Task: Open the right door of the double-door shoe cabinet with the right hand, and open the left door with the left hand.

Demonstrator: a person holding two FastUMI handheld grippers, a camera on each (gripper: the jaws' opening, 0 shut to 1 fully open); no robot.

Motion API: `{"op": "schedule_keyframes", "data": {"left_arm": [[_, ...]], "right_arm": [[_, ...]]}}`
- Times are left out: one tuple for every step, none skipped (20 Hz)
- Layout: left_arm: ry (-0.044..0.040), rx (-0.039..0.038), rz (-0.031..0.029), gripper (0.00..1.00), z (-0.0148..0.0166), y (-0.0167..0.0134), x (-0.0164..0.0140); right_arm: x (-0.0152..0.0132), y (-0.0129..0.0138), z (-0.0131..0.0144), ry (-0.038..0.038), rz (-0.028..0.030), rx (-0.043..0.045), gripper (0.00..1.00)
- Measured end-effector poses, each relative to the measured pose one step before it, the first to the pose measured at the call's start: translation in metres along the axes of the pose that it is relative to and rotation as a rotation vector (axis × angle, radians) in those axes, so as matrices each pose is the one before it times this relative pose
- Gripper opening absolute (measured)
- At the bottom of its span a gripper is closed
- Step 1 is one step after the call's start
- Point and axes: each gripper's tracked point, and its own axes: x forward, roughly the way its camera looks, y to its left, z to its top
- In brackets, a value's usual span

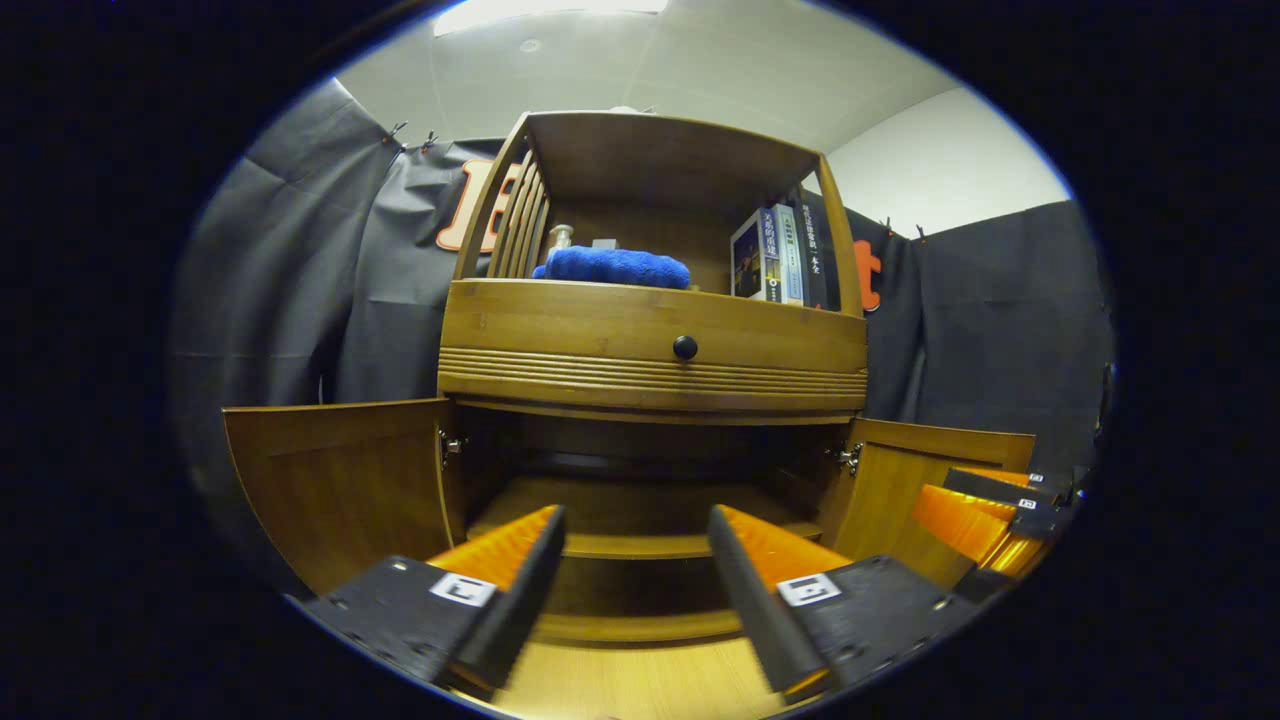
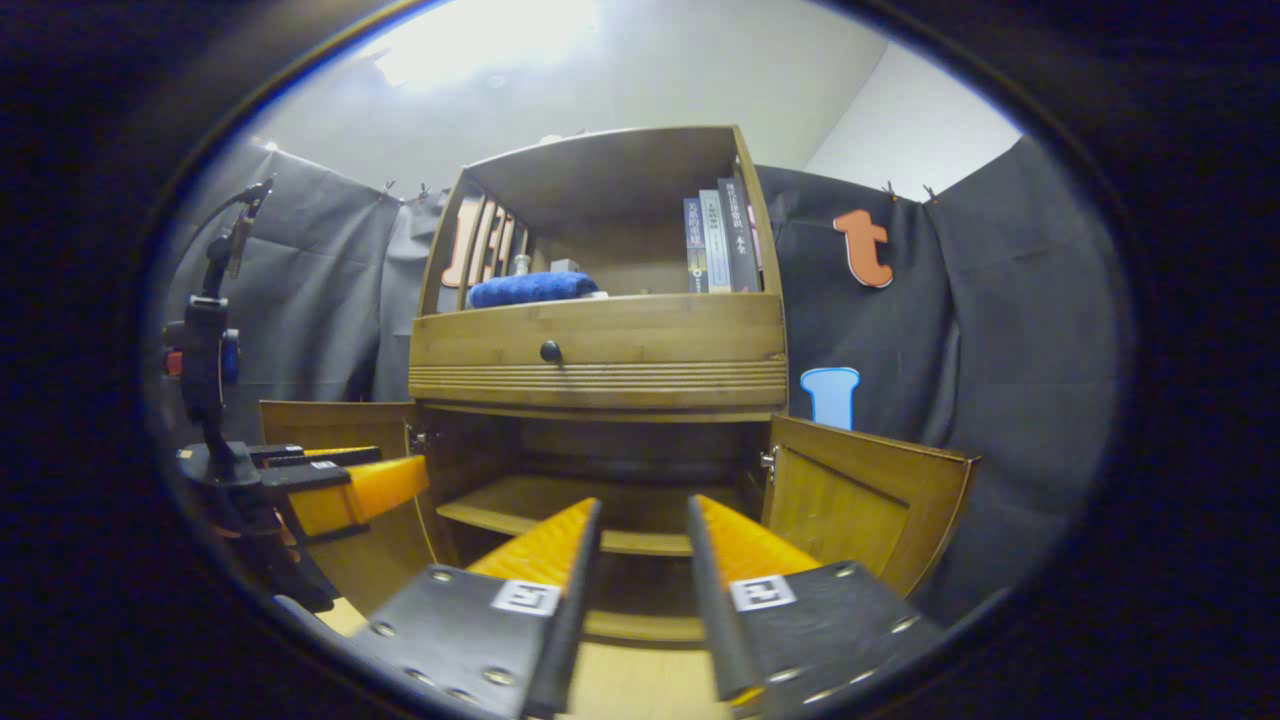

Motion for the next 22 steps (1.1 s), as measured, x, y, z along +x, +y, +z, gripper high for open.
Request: {"op": "schedule_keyframes", "data": {"left_arm": [[-0.00843,0.01092,0.00317,0.79,0.0012,0.00029,0.00095],[-0.00779,0.00959,-0.00011,0.92,0.00078,-0.00221,0.00077],[-0.00408,0.01033,-0.0079,0.95,0.00172,-0.00233,0.00127],[-0.00449,0.00708,-0.00478,0.92,0.00074,-0.00112,0.00064],[-0.00251,0.00278,-0.00259,0.96,0.0001,0.00039,0.00049],[-0.00091,-0.00034,-0.00383,0.96,0.00052,-0.00076,0.00063],[-0.00068,-0.00181,-0.00566,0.92,-0.00002,-0.0004,0.00119],[0.00071,-0.00116,-0.00341,0.92,-0.0009,-0.00049,0.00125],[0.0023,0.00009,-0.0039,0.96,-0.00046,0.00009,0.00082],[0.00252,-0.00115,-0.00627,0.96,-0.00061,-0.00095,0.00148],[0.00159,-0.00151,-0.0085,0.96,-0.00057,-0.00125,0.00144],[0.00156,-0.0017,-0.00879,0.96,-0.00104,-0.00121,0.0014],[0.0012,-0.00094,-0.01087,0.96,-0.00187,-0.00104,0.00178],[0.00198,-0.00128,-0.01224,0.96,-0.00107,-0.00166,0.00218],[0.00115,-0.00135,-0.01498,0.96,-0.0014,-0.00136,0.00135],[0.00189,-0.00281,-0.01883,0.96,-0.00136,-0.00367,0.00236],[0.00329,-0.00453,-0.02266,0.96,-0.00161,-0.00387,0.00148],[0.00288,-0.00492,-0.02489,0.96,-0.00228,-0.0039,0.00237],[0.00069,-0.00467,-0.026,0.96,-0.00042,-0.00385,0.00183],[-0.0014,-0.00157,-0.02607,0.99,-0.00001,-0.00466,0.00268],[-0.00142,0.00138,-0.02733,0.99,0.00021,-0.00438,0.00233],[-0.00016,0.00508,-0.02889,0.96,0.00014,-0.00563,0.00308]], "right_arm": [[0.00033,0.00088,-0.00037,-0.0014,0.00237,0.00345,0.72],[-0.00008,-0.00032,0.00104,-0.00191,-0.00284,0.00564,0.97],[0.0003,-0.00082,-0.00035,-0.00245,-0.00613,0.00594,0.96],[0.00011,0.0001,-0.00021,-0.00122,-0.00345,0.00423,0.97],[-0.00036,-0.00012,-0.00108,0.00178,-0.00394,0.00177,0.96],[-0.00026,-0.0008,-0.00102,0.0019,-0.00478,-0.00123,0.96],[-0.00061,-0.00093,-0.00025,0.00119,-0.00483,-0.00264,0.96],[0.00019,-0.00064,-0.00034,0.001,-0.00485,-0.00224,0.96],[-0.00072,-0.00011,-0.00089,0.00129,-0.00455,-0.00132,0.96],[-0.00005,-0.00082,0.00021,0.00063,-0.0052,-0.00067,0.96],[-0.00053,0.00032,-0.00009,0.00061,-0.00435,-0.00021,0.96],[-0.00081,-0.00038,0.00035,-0.00184,-0.00691,-0.00012,0.96],[-0.00027,-0.00101,0.00067,-0.00368,-0.00859,-0.00068,0.96],[0.0,-0.00035,0.00141,-0.00365,-0.00928,-0.00282,0.97],[-0.00108,-0.0011,0.00128,-0.00323,-0.01205,-0.00407,0.97],[-0.00117,-0.0015,0.00171,-0.00394,-0.01439,-0.00349,0.96],[-0.00129,-0.00204,0.00101,-0.00167,-0.01763,-0.00185,0.96],[-0.00174,-0.00245,0.00012,0.00041,-0.01994,0.00095,0.97],[-0.00296,-0.00303,0.00094,-0.00231,-0.02181,0.00353,0.98],[-0.0028,-0.00306,0.00062,-0.00068,-0.02306,0.00556,0.99],[-0.0037,-0.00374,-0.0004,-0.00048,-0.0241,0.00583,0.97],[-0.00311,-0.00468,0.00013,-0.00124,-0.02671,0.0047,0.95]]}}
